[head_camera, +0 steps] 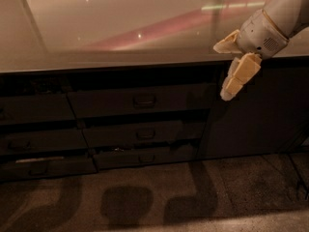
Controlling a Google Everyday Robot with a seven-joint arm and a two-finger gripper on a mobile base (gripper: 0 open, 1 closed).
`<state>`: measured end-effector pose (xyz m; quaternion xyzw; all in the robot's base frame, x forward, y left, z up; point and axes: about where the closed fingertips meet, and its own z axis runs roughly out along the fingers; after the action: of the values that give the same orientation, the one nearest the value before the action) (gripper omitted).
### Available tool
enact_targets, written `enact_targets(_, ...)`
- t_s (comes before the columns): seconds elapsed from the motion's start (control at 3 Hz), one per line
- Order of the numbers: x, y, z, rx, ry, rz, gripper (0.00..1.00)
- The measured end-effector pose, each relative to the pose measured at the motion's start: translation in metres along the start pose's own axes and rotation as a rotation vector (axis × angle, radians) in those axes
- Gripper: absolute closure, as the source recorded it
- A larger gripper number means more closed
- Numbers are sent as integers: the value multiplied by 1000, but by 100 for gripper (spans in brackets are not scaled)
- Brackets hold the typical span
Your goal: Open top drawer
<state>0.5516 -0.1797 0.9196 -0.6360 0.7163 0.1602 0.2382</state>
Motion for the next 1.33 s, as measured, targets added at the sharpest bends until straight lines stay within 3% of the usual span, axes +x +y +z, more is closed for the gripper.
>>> enact_targets(0.33, 7, -11, 5, 21, 44, 29, 0)
enact_targets(0.67, 22, -7, -10, 143, 131, -46, 0)
enact_targets(1.0, 50, 5, 24, 252, 177, -148, 0)
enact_targets(1.33, 50, 5, 24, 252, 177, -148, 0)
